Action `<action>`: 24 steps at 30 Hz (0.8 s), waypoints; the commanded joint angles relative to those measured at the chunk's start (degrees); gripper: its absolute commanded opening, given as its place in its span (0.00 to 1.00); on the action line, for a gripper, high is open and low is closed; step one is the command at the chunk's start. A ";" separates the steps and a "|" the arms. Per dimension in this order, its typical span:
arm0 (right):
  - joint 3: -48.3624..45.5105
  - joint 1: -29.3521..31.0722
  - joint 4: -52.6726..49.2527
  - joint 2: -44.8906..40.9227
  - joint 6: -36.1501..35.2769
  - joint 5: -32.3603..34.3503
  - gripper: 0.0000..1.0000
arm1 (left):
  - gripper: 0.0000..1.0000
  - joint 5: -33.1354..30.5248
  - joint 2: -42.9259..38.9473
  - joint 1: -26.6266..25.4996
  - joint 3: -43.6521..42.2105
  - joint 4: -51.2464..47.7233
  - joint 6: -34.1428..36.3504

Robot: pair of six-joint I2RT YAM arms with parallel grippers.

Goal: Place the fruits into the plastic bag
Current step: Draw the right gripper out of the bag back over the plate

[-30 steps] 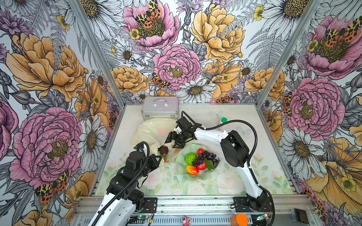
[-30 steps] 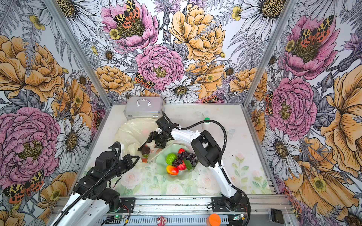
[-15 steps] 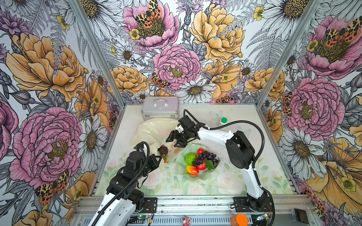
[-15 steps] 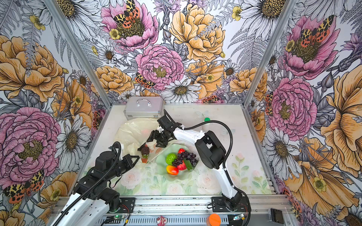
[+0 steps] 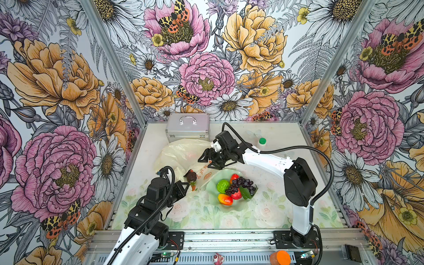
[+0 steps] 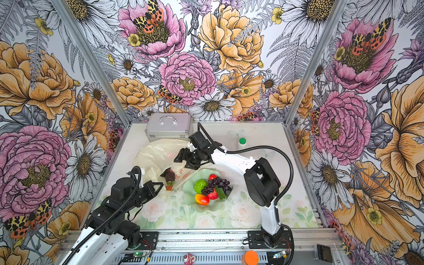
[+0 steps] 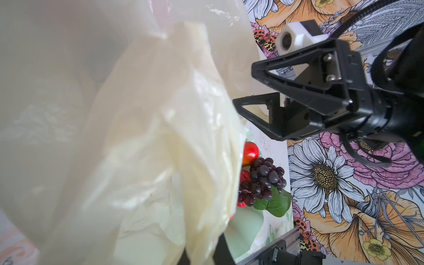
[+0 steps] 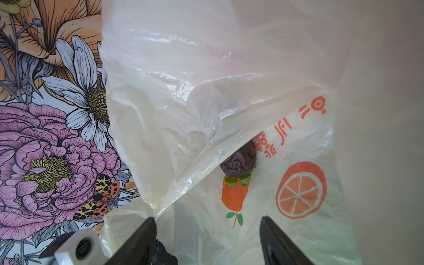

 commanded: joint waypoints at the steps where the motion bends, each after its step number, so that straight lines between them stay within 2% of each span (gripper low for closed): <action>1: -2.21 -0.18 0.51 -5.38 -0.52 2.04 0.73 | 0.00 1.44 -0.63 0.11 -0.32 1.26 1.01; 5: -5.52 -0.21 -0.10 -10.47 -3.39 3.10 0.72 | 0.00 1.91 -0.72 0.04 -0.33 1.45 1.10; 9: -8.34 -0.22 -3.81 -16.47 -9.99 4.97 0.71 | 0.00 2.20 -0.89 -0.19 -0.39 1.52 1.10; 15: -11.40 -0.56 -13.89 -26.06 -23.03 13.82 0.72 | 0.00 2.30 -0.98 -0.50 -0.37 1.63 1.21; 20: -13.47 -1.09 -20.81 -32.34 -30.12 20.52 0.79 | 0.00 2.49 -0.81 -0.65 -0.42 1.85 1.27; 24: -14.47 -1.37 -26.84 -34.19 -34.83 24.76 0.86 | 0.00 2.98 -0.46 -0.54 -0.37 2.05 1.40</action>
